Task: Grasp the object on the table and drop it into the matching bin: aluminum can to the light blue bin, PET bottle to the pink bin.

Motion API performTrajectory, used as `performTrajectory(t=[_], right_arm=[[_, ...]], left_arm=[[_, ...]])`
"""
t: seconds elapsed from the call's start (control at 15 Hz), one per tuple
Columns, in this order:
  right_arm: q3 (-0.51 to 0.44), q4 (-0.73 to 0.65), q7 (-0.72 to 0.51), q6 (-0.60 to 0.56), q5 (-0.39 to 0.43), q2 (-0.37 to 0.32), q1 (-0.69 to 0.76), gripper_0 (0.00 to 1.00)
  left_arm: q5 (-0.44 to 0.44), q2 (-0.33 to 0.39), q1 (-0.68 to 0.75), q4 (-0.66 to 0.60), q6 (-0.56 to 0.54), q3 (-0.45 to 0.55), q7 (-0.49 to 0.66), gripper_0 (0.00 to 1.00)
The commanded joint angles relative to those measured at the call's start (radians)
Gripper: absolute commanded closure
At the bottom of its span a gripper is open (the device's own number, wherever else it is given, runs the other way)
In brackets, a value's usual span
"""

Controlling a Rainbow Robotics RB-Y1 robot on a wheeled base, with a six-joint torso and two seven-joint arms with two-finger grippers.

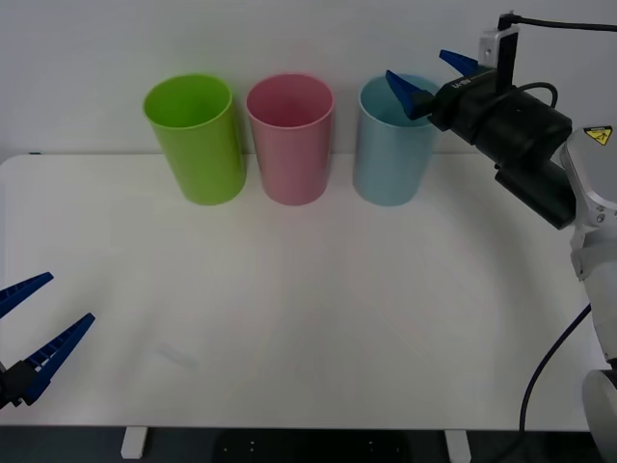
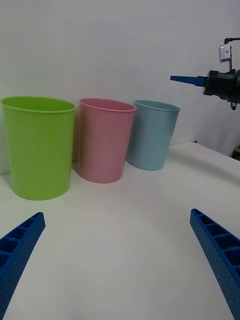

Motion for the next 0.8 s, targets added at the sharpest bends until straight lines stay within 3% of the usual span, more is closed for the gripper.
performTrajectory(t=[0.07, 0.53, 0.8], right_arm=[[-0.002, -0.106, -0.002, -0.066, -0.039, -0.024, 0.094, 0.0], [-0.088, -0.375, 0.035, -0.258, -0.091, -0.057, 0.381, 0.0], [-0.158, -0.424, 0.144, -0.392, -0.126, -0.057, 0.481, 0.0]], left_arm=[[0.0, 0.0, 0.0, 0.0, 0.0, 0.0, 0.0, 0.0], [0.0, 0.0, 0.0, 0.0, 0.0, 0.0, 0.0, 0.0], [0.0, 0.0, 0.0, 0.0, 0.0, 0.0, 0.0, 0.0]])
